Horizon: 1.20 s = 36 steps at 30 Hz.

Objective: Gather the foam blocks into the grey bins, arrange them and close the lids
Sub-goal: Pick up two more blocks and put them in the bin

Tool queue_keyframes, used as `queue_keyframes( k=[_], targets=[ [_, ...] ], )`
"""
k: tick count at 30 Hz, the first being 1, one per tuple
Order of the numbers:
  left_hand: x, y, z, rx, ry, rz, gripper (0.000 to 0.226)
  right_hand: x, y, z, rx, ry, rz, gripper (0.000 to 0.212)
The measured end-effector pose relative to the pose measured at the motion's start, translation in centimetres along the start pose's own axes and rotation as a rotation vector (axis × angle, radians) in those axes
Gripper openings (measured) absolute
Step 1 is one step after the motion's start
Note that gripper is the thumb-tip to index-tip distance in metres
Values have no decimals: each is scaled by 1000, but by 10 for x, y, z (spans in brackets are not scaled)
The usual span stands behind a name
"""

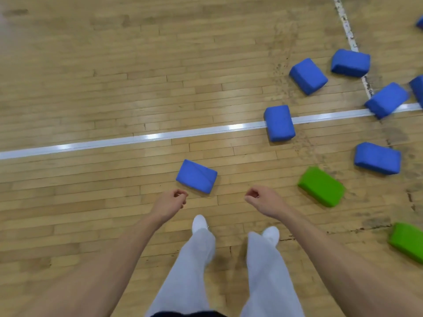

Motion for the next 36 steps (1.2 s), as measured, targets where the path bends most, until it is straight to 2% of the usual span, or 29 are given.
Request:
queue_keyframes(
  k=[3,7,12,15,18,22,24,26,29,33,36],
  targets=[
    [53,-78,9,6,43,-9,20,27,-85,-7,-84,30,5,19],
    [136,-197,58,33,8,-5,20,93,-214,-51,-144,37,-4,17],
    [209,-335,110,84,88,-81,38,185,-349,-130,-114,-66,-4,20],
    [246,-408,122,239,-179,-21,52,231,-412,-168,-77,-130,-9,28],
    [270,-462,131,437,-658,28,70,273,-460,-194,-61,-152,38,43],
    [294,-503,144,545,-1007,138,88,325,-497,-205,-46,-188,185,76],
    [303,-519,150,573,-1171,171,94,343,-507,-195,-119,-231,223,74],
    [307,-529,151,623,-1305,192,97,349,-513,-183,-202,-341,156,64],
    [310,-533,143,677,-1397,164,94,350,-518,-192,-159,-428,21,71],
    [319,-517,132,829,-1469,114,88,349,-510,-210,-12,-614,21,71],
    [328,-502,118,937,-1412,63,88,342,-503,-220,64,-806,-46,73]
  ],
)
Point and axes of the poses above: each hand's wrist, its own y-axis away from the middle knuckle, its own x-axis out of the palm, z = x × y, the point moved 10 cm from there along -y, towards the middle knuckle, and after that the axes turned 6 degrees about -z, right-handed, at the moved point
